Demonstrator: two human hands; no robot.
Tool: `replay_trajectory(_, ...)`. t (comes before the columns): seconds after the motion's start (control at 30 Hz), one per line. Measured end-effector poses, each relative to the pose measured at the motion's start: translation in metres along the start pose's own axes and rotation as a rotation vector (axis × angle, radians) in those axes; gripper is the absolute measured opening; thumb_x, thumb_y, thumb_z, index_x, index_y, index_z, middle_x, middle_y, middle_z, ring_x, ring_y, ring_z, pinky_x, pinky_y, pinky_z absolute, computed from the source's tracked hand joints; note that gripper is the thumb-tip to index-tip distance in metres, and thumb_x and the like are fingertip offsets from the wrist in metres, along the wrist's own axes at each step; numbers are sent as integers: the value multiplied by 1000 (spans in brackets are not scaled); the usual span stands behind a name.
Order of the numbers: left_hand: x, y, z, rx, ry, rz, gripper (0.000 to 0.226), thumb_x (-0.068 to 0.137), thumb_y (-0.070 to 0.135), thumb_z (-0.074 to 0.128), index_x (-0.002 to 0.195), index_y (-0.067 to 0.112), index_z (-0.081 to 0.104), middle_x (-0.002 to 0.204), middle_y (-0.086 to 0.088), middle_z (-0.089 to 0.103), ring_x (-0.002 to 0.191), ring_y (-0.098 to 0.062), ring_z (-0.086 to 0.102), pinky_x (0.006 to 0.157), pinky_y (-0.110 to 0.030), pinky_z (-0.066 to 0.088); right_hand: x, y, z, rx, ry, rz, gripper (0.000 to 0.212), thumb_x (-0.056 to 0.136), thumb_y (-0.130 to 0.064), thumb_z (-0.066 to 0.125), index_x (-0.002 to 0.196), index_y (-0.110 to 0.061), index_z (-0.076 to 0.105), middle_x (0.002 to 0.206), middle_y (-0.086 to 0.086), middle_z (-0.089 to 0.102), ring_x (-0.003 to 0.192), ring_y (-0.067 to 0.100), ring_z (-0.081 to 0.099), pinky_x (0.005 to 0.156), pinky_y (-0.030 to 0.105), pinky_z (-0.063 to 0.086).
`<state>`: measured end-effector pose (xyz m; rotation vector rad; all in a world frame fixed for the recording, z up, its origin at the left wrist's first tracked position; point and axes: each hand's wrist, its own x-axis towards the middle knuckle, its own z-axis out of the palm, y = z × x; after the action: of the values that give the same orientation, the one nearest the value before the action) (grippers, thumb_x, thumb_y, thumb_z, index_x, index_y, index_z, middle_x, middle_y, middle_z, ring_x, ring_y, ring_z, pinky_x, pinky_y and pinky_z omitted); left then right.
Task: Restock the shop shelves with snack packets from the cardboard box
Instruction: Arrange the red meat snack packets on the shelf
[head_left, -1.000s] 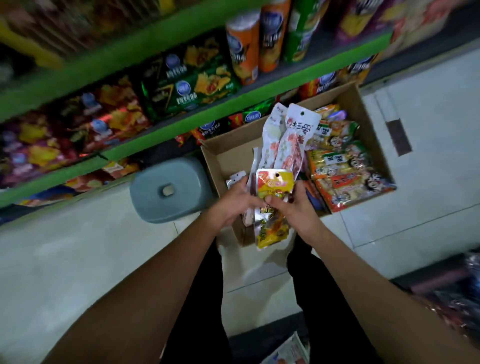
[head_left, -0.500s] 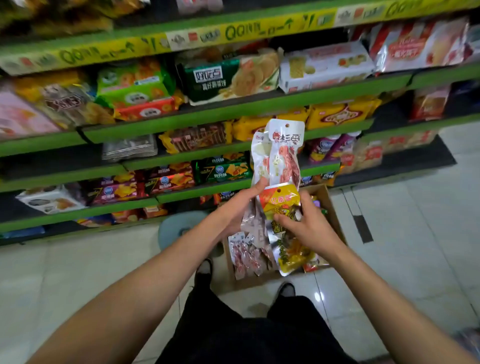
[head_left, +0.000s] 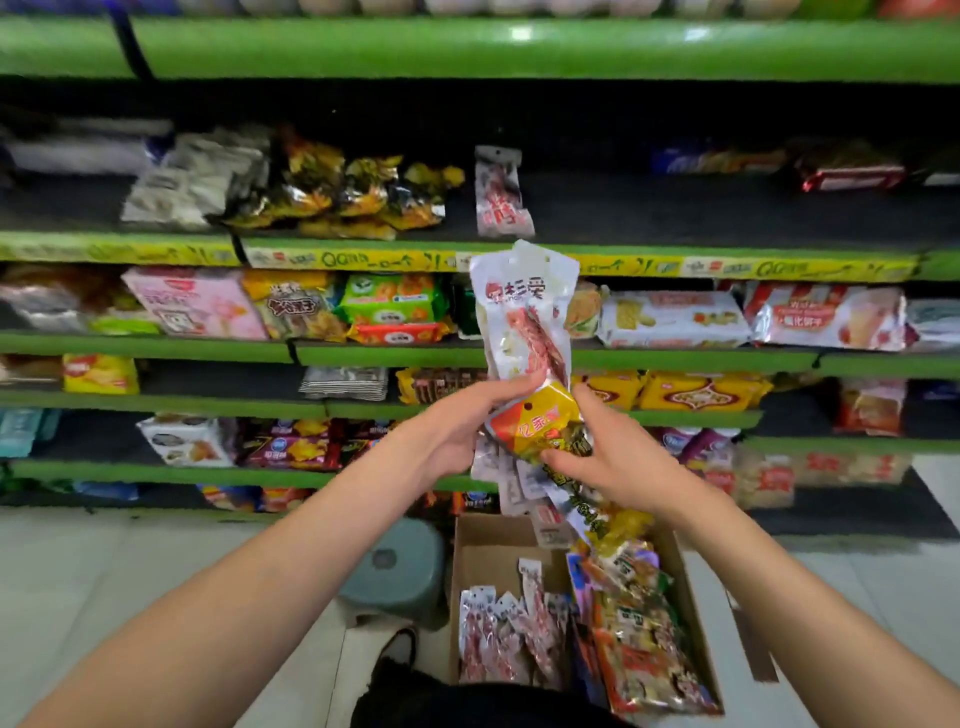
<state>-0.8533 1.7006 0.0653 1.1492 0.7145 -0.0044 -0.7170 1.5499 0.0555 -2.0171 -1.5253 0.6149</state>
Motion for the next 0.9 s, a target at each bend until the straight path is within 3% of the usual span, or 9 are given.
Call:
replay_trajectory(0.2, -27, 11, -13, -144, 130, 74, 41, 62, 53, 85, 92, 26, 82, 108, -6, 77, 96, -25, 73, 101, -51, 50, 24, -31, -14, -45, -104, -208, 38, 87, -47, 65, 115, -34, 45, 101, -15, 58, 91, 6, 54, 76, 33, 47)
replay_trajectory(0.27, -33, 10, -20, -210, 152, 92, 44, 61, 48, 87, 96, 22, 81, 114, -11, 75, 100, -29, 71, 98, -51, 53, 33, -41, -17, -58, -148, -249, 41, 88, -42, 68, 119, -35, 43, 105, -14, 58, 93, 4, 53, 78, 32, 46)
replay_trajectory(0.37, -41, 8, -36, -294, 201, 100, 45, 61, 45, 85, 96, 17, 80, 110, -15, 76, 88, -28, 75, 72, -42, 62, 53, -59, -19, -77, -270, -286, 43, 88, -42, 69, 123, -30, 45, 113, -10, 60, 99, 9, 57, 88, 38, 49)
replay_trajectory(0.43, -46, 6, -55, -301, 251, 132, 47, 54, 46, 89, 91, 19, 80, 103, -14, 77, 81, -27, 75, 66, -40, 62, 68, -69, -16, -60, -326, -283, 39, 87, -44, 69, 117, -36, 45, 110, -16, 60, 98, 5, 58, 89, 37, 50)
replay_trajectory(0.53, -53, 17, -91, -284, 286, 229, 37, 52, 40, 92, 83, 21, 82, 93, -11, 79, 73, -22, 76, 57, -32, 59, 94, -86, -6, 16, -335, -210, 59, 86, -46, 72, 136, -30, 44, 131, -11, 61, 118, 8, 58, 102, 39, 48)
replay_trajectory(0.6, -54, 30, -113, -268, 304, 270, 33, 59, 36, 93, 86, 20, 83, 97, -12, 78, 77, -22, 76, 60, -30, 59, 110, -98, -2, 165, -308, -157, 58, 87, -40, 74, 137, -36, 45, 131, -18, 62, 121, 1, 58, 105, 32, 47)
replay_trajectory(0.73, -50, 55, -151, -267, 361, 332, 42, 65, 42, 87, 100, 19, 80, 106, -12, 77, 92, -25, 76, 71, -33, 60, 145, -118, -2, 400, -188, -103, 44, 89, -19, 74, 120, -40, 51, 111, -32, 67, 104, -11, 63, 84, 5, 45)
replay_trajectory(0.83, -46, 71, -173, -260, 421, 334, 49, 66, 44, 86, 108, 19, 77, 109, -9, 77, 100, -26, 74, 86, -40, 58, 166, -133, -1, 537, -104, -67, 38, 89, -20, 74, 119, -36, 57, 108, -32, 69, 101, -13, 62, 77, 1, 43)
replay_trajectory(0.9, -44, 80, -188, -264, 410, 337, 50, 64, 45, 87, 107, 20, 78, 110, -9, 77, 100, -26, 74, 81, -38, 59, 179, -141, 5, 592, -89, -51, 33, 89, -23, 73, 117, -35, 60, 108, -30, 70, 100, -13, 63, 75, 0, 44)
